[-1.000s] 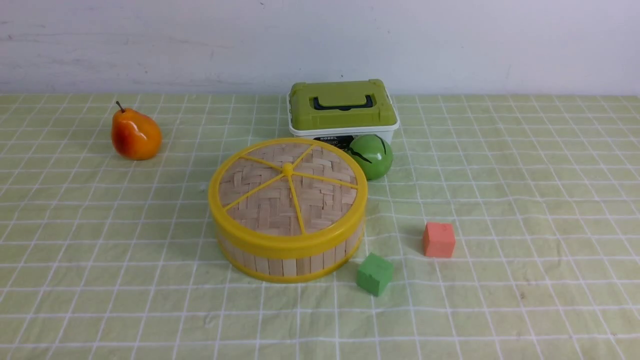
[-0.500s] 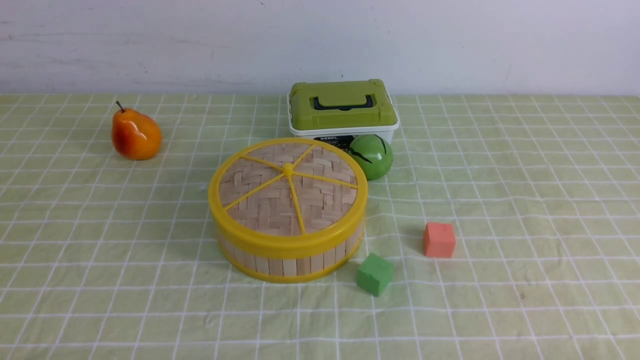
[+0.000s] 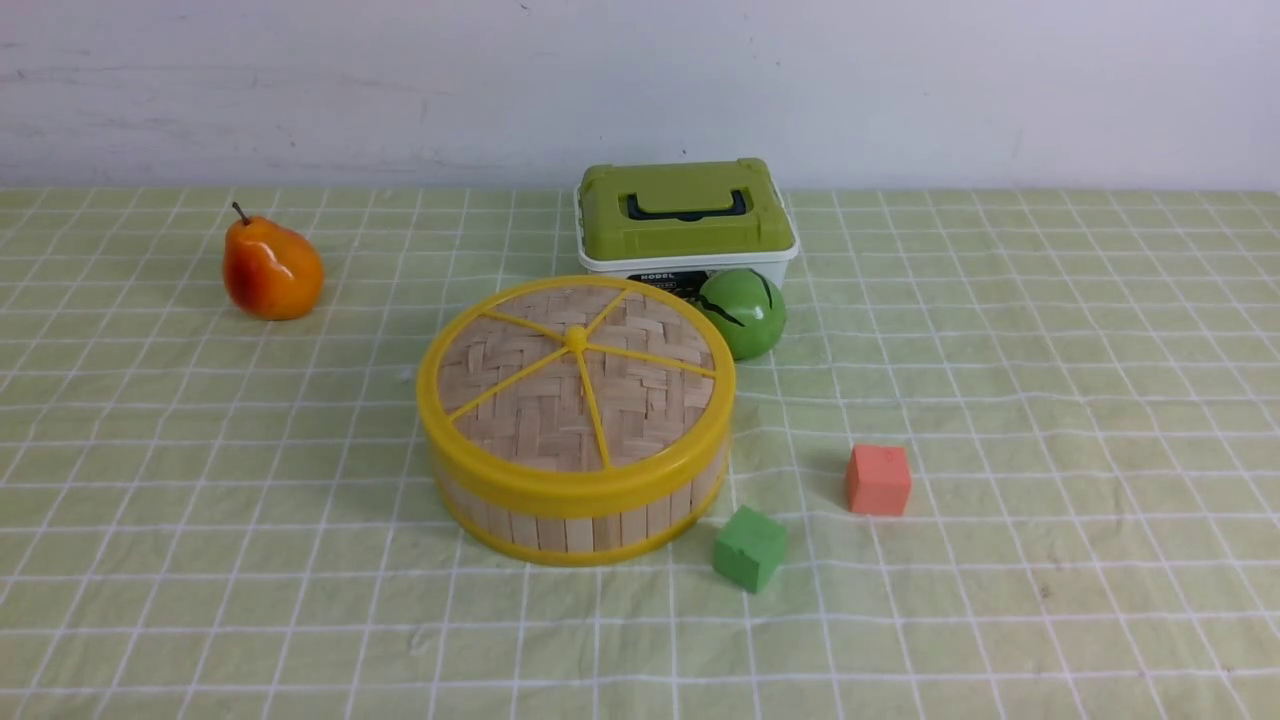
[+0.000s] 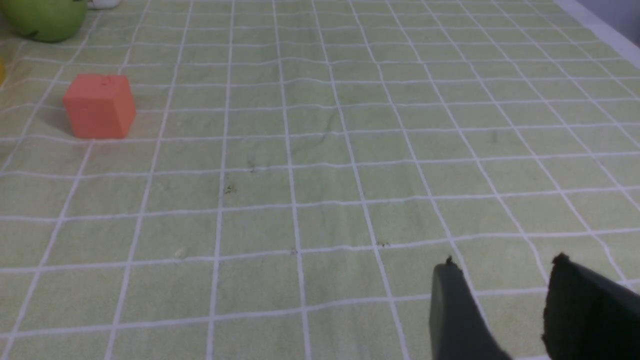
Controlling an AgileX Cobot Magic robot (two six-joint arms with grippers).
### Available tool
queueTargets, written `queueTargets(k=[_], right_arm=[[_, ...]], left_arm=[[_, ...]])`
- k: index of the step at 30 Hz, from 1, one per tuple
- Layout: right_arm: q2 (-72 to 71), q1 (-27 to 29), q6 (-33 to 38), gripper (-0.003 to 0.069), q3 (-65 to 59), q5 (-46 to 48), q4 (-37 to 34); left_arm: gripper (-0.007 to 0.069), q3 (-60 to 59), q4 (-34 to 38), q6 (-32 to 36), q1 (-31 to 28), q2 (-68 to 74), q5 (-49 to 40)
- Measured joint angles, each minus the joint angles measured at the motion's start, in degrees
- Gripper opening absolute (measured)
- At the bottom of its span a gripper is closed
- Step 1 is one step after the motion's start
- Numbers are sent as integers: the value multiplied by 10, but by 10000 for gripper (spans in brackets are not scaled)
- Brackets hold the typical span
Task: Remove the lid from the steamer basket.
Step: Use the left arm to lift the lid of the steamer
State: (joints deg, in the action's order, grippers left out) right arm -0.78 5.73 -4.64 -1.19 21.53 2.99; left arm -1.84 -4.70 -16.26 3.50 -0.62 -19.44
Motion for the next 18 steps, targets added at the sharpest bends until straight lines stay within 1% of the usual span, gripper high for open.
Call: queueTargets(k=[1, 5, 7, 8, 9, 12, 14, 16, 17, 18], right_arm=[[0, 0, 0, 241, 0, 0, 0], [0, 0, 0, 241, 0, 0, 0], [0, 0, 0, 241, 0, 0, 0], [0, 0, 0, 241, 0, 0, 0], [0, 0, 0, 241, 0, 0, 0], [0, 0, 0, 241, 0, 0, 0], [0, 0, 0, 241, 0, 0, 0], [0, 0, 0, 241, 0, 0, 0], [0, 0, 0, 241, 0, 0, 0], [0, 0, 0, 241, 0, 0, 0]], left_arm=[[57, 0, 1, 0, 0, 0, 3], [61, 0, 5, 0, 0, 0, 127], [64, 0, 5, 0, 0, 0, 226], [64, 0, 5, 0, 0, 0, 236], [68, 0, 5, 0, 0, 0, 313], [73, 0, 5, -1, 0, 0, 432], [76, 0, 5, -12, 0, 0, 531], [76, 0, 11, -29, 0, 0, 594], [76, 0, 12, -32, 0, 0, 599], [76, 2, 24, -56, 0, 0, 623]])
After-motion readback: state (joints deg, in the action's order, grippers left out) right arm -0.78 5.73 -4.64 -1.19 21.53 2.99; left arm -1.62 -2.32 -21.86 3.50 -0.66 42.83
